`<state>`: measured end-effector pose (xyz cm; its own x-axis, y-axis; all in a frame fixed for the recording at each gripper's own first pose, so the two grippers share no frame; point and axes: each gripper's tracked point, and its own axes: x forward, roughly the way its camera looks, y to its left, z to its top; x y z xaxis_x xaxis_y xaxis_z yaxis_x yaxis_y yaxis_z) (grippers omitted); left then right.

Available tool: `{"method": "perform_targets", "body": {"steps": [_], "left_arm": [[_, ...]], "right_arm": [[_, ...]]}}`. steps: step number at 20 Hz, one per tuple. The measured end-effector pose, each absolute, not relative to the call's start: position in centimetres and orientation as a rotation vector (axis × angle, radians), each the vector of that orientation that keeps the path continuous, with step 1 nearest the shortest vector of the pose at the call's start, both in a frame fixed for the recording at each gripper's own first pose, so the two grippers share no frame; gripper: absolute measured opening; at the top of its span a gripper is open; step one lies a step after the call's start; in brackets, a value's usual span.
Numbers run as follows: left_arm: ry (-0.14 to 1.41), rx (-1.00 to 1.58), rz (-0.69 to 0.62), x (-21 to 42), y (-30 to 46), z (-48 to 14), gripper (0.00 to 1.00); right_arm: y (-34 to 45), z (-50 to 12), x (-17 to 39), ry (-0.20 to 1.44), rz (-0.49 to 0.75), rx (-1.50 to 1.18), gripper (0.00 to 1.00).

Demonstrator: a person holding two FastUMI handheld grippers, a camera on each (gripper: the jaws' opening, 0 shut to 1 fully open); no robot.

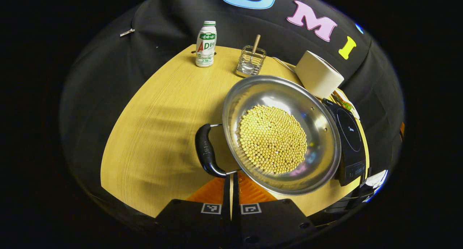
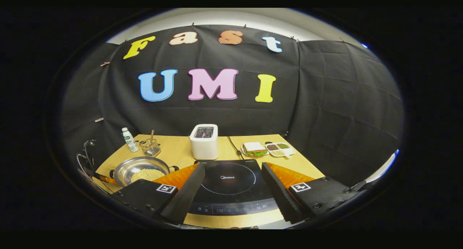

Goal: First push the handle of the pot to place it horizontally, then grasp the pot with both hands and set it on the induction cooktop.

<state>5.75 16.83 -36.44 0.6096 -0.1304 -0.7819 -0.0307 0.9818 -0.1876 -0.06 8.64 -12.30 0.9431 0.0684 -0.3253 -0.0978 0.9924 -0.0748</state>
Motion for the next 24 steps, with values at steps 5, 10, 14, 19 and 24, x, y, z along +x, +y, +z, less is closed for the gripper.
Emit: {"method": "perform_targets", "body": {"steps": [5,10,14,19,24], "left_arm": [[0.926,-0.116,-0.061,7.0,17.9,-36.5,0.05],[0.925,-0.084,-0.049,9.0,19.1,-36.4,0.05],[0.922,-0.098,-0.023,10.3,20.0,-36.3,0.05],[0.925,-0.038,0.014,11.3,20.9,-35.8,0.05],[0.899,-0.013,0.121,10.0,21.1,-33.6,0.05]], "right_arm": [[8.5,-13.7,-0.3,0.383,0.064,-0.080,0.99],[8.3,-14.0,0.0,0.422,0.056,-0.065,0.98],[8.8,-15.2,-0.1,0.476,0.071,-0.027,0.98],[10.4,-17.6,1.1,0.531,0.124,-0.009,0.98],[13.8,-20.4,3.6,0.598,0.241,0.015,0.99]]}}
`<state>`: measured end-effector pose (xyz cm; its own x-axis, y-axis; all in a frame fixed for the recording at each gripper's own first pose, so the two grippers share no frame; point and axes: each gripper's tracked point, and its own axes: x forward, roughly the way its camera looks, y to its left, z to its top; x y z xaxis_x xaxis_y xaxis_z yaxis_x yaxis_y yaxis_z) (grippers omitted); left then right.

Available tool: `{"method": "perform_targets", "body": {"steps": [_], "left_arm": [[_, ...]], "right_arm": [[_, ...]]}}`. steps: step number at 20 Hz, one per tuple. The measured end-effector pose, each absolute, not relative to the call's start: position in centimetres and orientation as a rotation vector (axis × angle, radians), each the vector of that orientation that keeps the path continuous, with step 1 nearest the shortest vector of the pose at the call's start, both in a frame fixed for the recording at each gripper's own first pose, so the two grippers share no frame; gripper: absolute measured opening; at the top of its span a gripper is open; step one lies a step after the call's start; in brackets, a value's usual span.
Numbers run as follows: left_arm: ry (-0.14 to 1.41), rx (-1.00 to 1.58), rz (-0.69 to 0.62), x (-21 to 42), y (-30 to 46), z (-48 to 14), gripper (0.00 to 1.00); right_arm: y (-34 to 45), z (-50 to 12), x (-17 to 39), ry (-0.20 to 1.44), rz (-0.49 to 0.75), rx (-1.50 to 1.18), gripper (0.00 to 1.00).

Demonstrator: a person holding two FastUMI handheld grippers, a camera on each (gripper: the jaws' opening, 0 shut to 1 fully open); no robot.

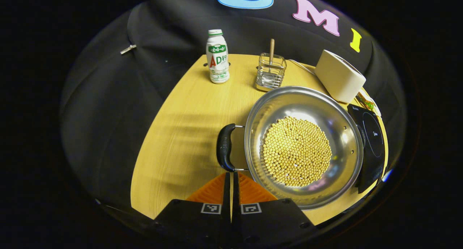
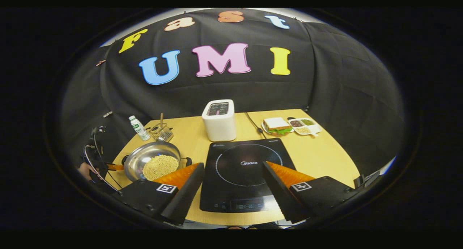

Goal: First push the handle of the pot to place it horizontally, then grasp the pot with both hands and set it on the induction cooktop.

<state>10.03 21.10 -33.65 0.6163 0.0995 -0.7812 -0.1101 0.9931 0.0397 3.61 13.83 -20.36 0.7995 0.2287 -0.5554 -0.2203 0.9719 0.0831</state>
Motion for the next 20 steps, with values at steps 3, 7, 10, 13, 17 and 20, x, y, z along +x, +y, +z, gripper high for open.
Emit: {"method": "perform_targets", "body": {"steps": [3,7,10,13,17,20], "left_arm": [[0.857,-0.018,0.214,8.1,21.5,-31.2,0.06],[0.825,0.034,0.407,5.4,22.8,-27.6,0.74],[0.766,0.033,0.458,5.3,21.3,-25.4,0.96],[0.709,-0.013,0.405,6.6,20.1,-24.5,0.96],[0.655,-0.048,0.285,9.4,20.8,-24.6,0.97],[0.662,-0.035,0.167,11.9,21.5,-25.9,0.97]], "right_arm": [[16.1,-22.1,4.7,0.655,0.349,0.031,0.99],[19.0,-25.3,4.1,0.814,0.518,0.051,0.99],[22.0,-26.4,3.9,0.859,0.621,0.046,0.99],[23.7,-27.6,4.0,0.902,0.638,0.032,0.99],[24.9,-29.1,4.3,0.964,0.561,0.056,0.99],[26.3,-30.1,4.5,0.971,0.487,0.095,0.99]]}}
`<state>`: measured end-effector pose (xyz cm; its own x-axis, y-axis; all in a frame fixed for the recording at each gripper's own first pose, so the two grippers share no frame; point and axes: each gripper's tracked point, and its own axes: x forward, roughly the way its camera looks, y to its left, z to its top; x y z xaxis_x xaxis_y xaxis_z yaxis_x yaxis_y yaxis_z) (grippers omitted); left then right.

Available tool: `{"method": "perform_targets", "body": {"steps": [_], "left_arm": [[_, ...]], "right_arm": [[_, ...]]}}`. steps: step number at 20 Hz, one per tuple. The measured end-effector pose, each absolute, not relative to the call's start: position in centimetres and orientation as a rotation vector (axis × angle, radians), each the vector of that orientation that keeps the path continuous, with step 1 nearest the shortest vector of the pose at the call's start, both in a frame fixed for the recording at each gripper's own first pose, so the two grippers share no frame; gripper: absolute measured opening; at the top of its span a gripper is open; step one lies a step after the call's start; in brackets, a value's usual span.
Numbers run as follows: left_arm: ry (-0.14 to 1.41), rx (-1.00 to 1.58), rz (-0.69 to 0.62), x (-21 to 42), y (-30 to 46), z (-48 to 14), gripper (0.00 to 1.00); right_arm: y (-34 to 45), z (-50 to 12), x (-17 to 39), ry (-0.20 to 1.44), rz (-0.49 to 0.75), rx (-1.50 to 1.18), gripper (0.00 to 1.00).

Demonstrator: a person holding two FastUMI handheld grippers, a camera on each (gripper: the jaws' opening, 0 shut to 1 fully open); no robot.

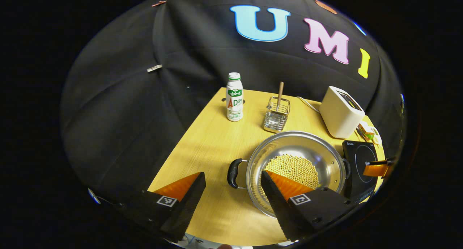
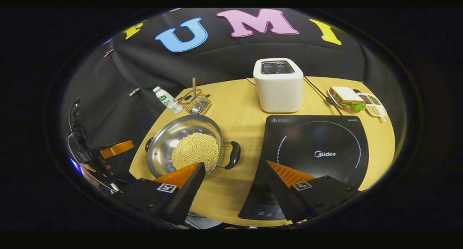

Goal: First push the handle of the pot to place it horizontally, then grasp the pot with both hands and set it on the induction cooktop.

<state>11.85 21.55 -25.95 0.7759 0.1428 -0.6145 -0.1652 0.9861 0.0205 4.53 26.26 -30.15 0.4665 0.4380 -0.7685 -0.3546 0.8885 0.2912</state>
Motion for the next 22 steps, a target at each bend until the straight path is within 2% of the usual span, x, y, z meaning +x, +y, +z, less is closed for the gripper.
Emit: {"method": "perform_targets", "body": {"steps": [3,7,12,19,22], "left_arm": [[0.664,0.007,0.077,14.4,22.3,-27.3,0.98],[0.663,-0.012,-0.008,16.6,22.1,-29.0,0.98],[0.736,-0.105,-0.104,17.6,21.2,-33.0,0.98],[0.826,-0.170,-0.201,18.7,19.9,-36.4,0.91],[0.848,-0.138,-0.215,19.3,19.7,-37.0,0.80]], "right_arm": [[28.3,-31.9,4.7,1.051,0.455,0.175,0.99],[29.3,-34.1,6.7,1.054,0.404,0.170,0.99],[30.4,-37.5,6.9,1.102,0.384,0.124,0.99],[32.5,-40.7,7.1,1.136,0.373,0.084,0.99],[31.8,-41.6,7.5,1.127,0.328,0.046,0.95]]}}
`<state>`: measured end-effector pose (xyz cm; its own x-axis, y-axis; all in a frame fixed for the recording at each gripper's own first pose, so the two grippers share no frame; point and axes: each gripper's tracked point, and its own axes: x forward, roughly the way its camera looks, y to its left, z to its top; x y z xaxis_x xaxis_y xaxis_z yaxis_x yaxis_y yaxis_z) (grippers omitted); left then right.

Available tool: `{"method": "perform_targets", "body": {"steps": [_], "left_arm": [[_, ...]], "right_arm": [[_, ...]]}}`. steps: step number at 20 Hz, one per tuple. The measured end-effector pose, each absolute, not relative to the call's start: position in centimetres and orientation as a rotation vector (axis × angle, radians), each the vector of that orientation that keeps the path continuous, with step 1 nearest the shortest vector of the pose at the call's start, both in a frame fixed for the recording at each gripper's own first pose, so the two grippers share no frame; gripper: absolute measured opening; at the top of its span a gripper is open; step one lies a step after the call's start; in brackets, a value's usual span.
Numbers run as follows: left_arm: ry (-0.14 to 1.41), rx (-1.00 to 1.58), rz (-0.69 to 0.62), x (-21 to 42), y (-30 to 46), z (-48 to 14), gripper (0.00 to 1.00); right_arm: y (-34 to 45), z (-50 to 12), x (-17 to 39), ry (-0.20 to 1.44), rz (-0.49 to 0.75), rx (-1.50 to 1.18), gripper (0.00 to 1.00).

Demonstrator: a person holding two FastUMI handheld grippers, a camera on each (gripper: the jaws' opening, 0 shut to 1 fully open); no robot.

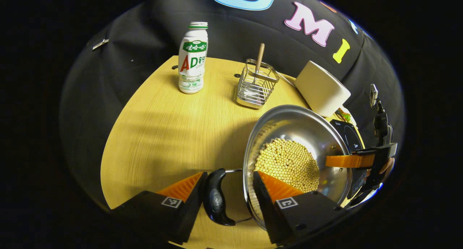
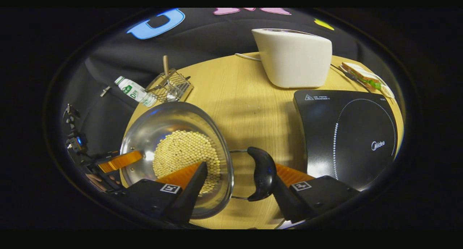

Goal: First push the handle of the pot to place it horizontally, then grasp the pot with both hands and set it on the induction cooktop.

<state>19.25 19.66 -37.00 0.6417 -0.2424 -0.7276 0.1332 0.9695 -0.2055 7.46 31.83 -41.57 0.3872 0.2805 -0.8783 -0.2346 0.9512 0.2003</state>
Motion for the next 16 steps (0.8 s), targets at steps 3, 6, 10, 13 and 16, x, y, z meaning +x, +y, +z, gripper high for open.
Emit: {"method": "perform_targets", "body": {"steps": [3,6,10,13,16], "left_arm": [[0.880,-0.125,-0.201,19.3,20.1,-37.8,0.67],[0.907,-0.141,-0.207,19.2,19.9,-38.3,0.68],[0.928,-0.146,-0.192,19.1,19.9,-38.2,0.64],[0.934,-0.144,-0.182,19.0,20.0,-38.2,0.62],[0.934,-0.158,-0.168,18.0,19.9,-37.5,0.59]], "right_arm": [[31.2,-42.2,7.5,1.144,0.290,0.056,0.63],[31.0,-42.4,7.2,1.173,0.278,0.077,0.62],[31.0,-42.5,6.8,1.203,0.265,0.112,0.59],[30.9,-42.5,6.5,1.203,0.275,0.081,0.57],[30.8,-41.7,5.7,1.199,0.292,0.074,0.57]]}}
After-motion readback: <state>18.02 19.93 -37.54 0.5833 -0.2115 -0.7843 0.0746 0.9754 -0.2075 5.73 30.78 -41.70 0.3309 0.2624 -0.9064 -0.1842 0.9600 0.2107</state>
